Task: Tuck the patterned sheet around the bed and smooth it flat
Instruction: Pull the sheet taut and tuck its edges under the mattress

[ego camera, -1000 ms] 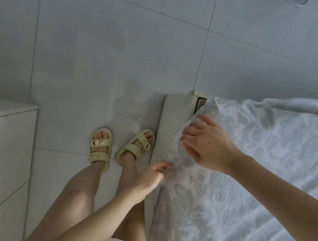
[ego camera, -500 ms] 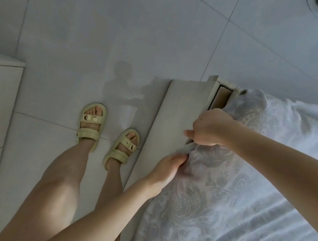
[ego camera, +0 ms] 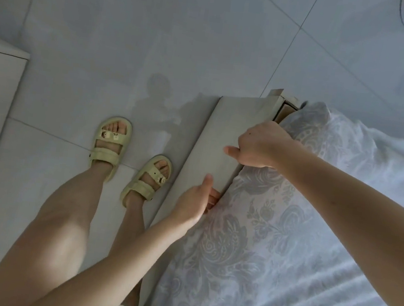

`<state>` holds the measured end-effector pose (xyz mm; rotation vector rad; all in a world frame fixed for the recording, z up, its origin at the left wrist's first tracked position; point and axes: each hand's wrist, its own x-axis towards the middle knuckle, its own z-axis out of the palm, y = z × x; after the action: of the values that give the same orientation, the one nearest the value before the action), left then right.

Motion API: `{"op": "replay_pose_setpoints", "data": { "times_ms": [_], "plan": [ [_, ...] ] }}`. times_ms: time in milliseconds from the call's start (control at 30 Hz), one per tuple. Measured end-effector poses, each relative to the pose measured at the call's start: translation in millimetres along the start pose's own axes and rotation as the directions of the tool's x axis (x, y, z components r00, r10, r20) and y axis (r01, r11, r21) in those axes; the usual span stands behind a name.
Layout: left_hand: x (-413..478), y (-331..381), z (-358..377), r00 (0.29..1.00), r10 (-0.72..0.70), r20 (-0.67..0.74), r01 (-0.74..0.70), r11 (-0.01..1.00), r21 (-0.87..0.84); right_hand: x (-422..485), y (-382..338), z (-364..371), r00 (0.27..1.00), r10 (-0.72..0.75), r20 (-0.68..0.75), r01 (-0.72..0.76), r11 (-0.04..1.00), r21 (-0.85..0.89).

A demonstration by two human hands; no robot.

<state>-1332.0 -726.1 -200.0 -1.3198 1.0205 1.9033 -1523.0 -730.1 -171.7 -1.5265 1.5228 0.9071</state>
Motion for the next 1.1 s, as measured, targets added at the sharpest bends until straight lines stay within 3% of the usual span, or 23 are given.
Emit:
{"op": "replay_pose_setpoints", "data": {
  "times_ms": [33,100,200,300,433,567,667,867,1100],
  "plan": [
    [-1,-9,-5,0.989,0.095,-0.111,-0.091,0.995,0.041,1,0,-1,1.0,0.001,0.003,-0.001,1.0,0.008],
    [-6,-23,-10,0.985,0.141,-0.096,-0.139,0.99,0.025,2,0,-3,1.0,0.002,-0.001,-0.002,0.999,0.038],
    [-8,-32,5,0.988,0.005,0.155,-0.007,1.0,0.011,1,-2,-3,1.0,0.009,-0.006,-0.008,0.997,0.071],
    [-11,-23,23,0.975,-0.098,0.198,0.103,0.995,-0.016,-11,-7,-4,0.991,0.028,-0.127,-0.015,0.995,0.096],
    [-14,-18,16,0.94,-0.164,0.298,0.259,0.913,-0.316,-38,-31,15,0.924,-0.008,-0.383,0.043,0.996,0.083],
    [-19,-40,-18,0.998,-0.03,0.057,0.05,0.918,-0.393,-59,-82,61,0.809,-0.143,-0.57,0.257,0.959,0.124],
    [-33,-74,-42,0.999,-0.032,-0.029,0.022,0.954,-0.299,-59,-119,83,0.819,-0.195,-0.54,0.305,0.945,0.122],
    [-61,-135,-53,0.989,-0.139,0.054,0.139,0.99,-0.01,-62,-172,76,0.925,-0.2,-0.323,0.249,0.961,0.118],
    [-86,-186,-48,0.992,-0.089,0.089,0.099,0.987,-0.125,-62,-206,76,0.985,-0.142,-0.099,0.146,0.989,0.031]
  ]
}}
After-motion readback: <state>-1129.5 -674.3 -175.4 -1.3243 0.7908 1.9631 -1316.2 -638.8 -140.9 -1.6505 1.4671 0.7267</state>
